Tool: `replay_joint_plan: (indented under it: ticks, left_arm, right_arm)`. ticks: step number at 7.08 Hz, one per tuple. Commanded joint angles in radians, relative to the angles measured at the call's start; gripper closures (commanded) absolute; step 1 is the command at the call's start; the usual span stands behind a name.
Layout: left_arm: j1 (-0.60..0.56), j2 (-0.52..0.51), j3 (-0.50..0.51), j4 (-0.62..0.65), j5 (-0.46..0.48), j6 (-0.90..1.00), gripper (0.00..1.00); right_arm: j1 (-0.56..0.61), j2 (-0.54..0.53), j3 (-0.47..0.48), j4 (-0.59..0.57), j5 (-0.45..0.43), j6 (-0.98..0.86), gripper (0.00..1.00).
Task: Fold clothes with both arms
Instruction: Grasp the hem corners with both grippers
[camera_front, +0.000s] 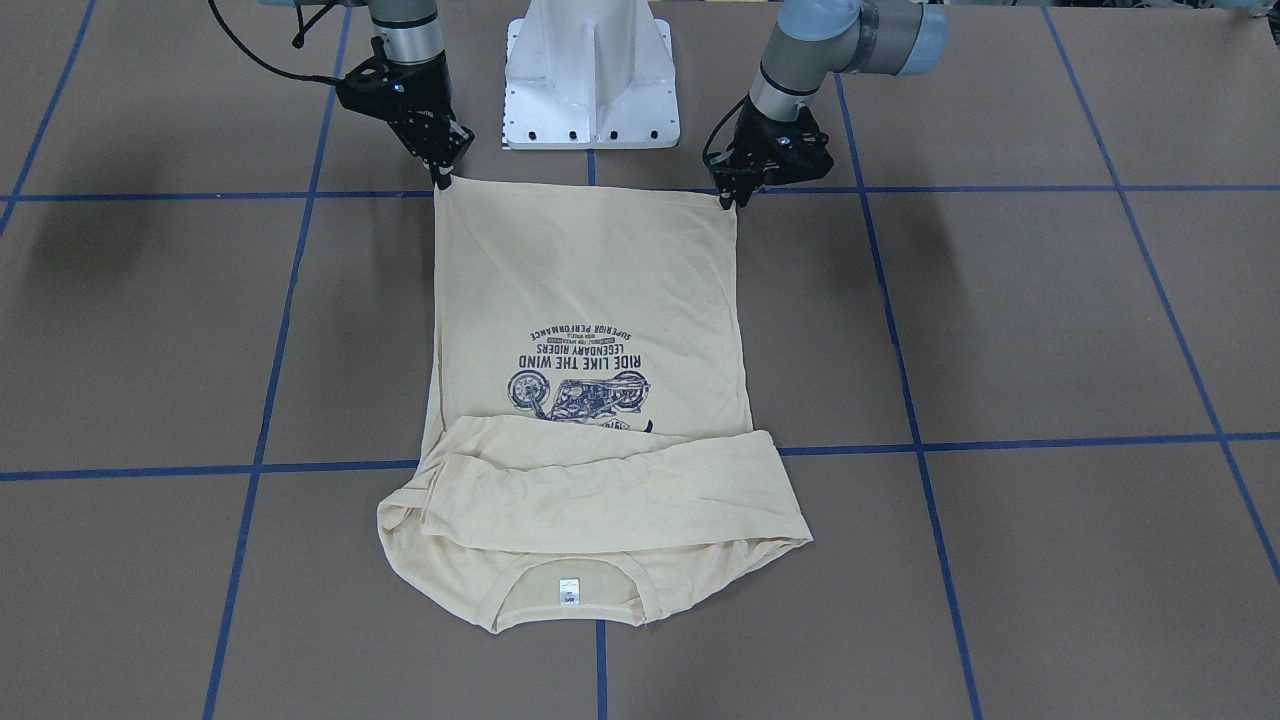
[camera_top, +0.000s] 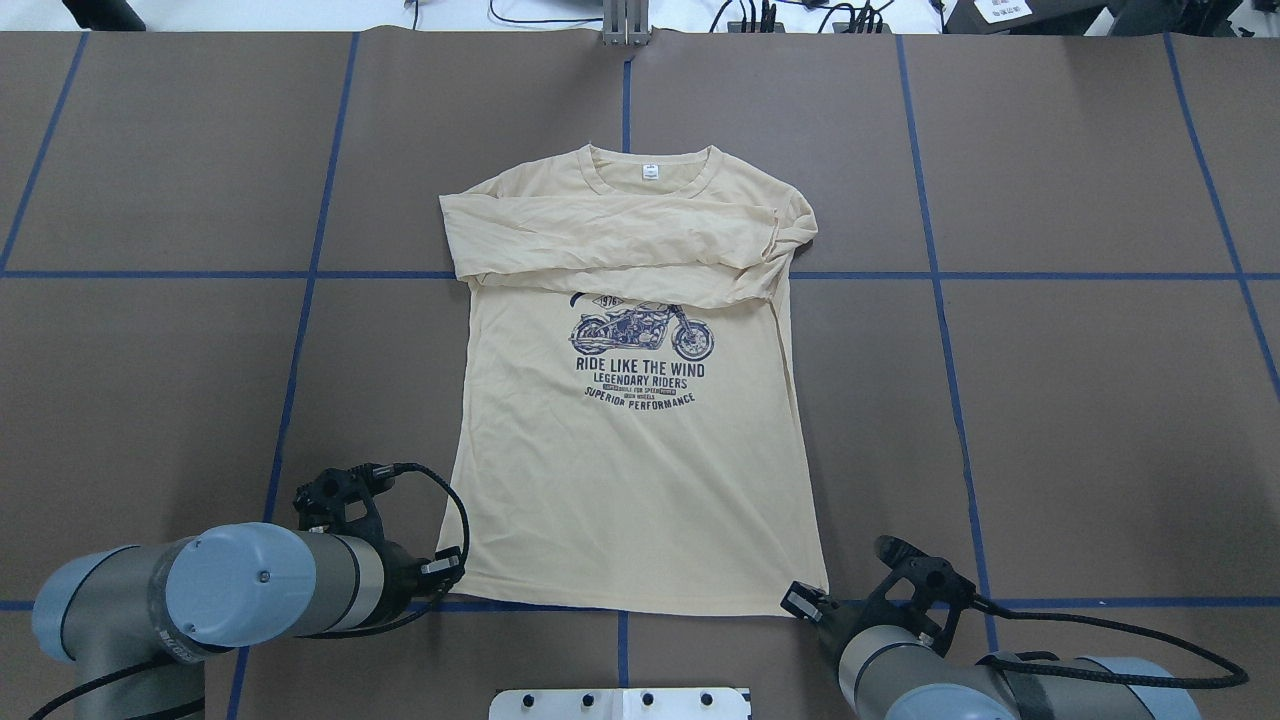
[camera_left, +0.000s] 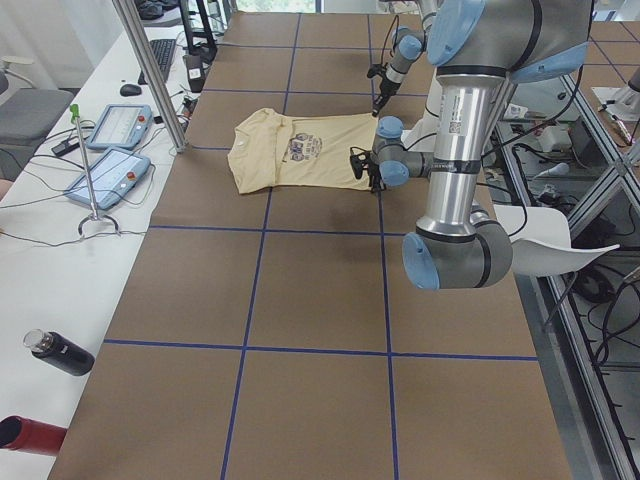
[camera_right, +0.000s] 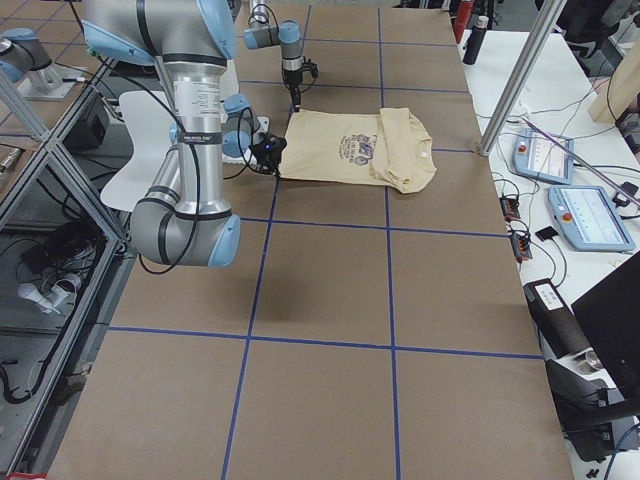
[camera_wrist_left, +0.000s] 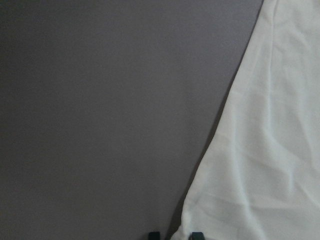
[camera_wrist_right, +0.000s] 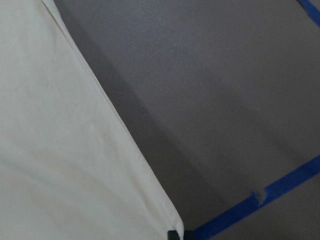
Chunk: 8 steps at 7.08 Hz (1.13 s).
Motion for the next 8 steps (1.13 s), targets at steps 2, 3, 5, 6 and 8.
replay_joint_plan:
  ticks: [2, 3, 5, 6, 8]
  left_arm:
    - [0.01, 0.001, -0.004, 0.002, 0.0, -0.01, 1.0]
    - [0.01, -0.001, -0.007, 0.002, -0.002, -0.01, 1.0]
    - [0.007, 0.005, -0.044, 0.006, -0.017, -0.009, 1.0]
    - [0.008, 0.008, -0.084, 0.03, -0.076, -0.009, 1.0]
    - [0.045, 0.012, -0.16, 0.052, -0.091, -0.073, 1.0]
  right_arm:
    - [0.0, 0.0, -0.003, 0.0, 0.0, 0.001, 1.0]
    - [0.0, 0.0, -0.005, 0.0, 0.0, 0.001, 1.0]
    - [0.0, 0.0, -0.005, 0.0, 0.0, 0.001, 1.0]
    - [0.001, -0.001, -0.002, 0.0, 0.0, 0.001, 1.0]
    - [0.001, -0.006, 0.02, 0.0, 0.006, 0.001, 1.0]
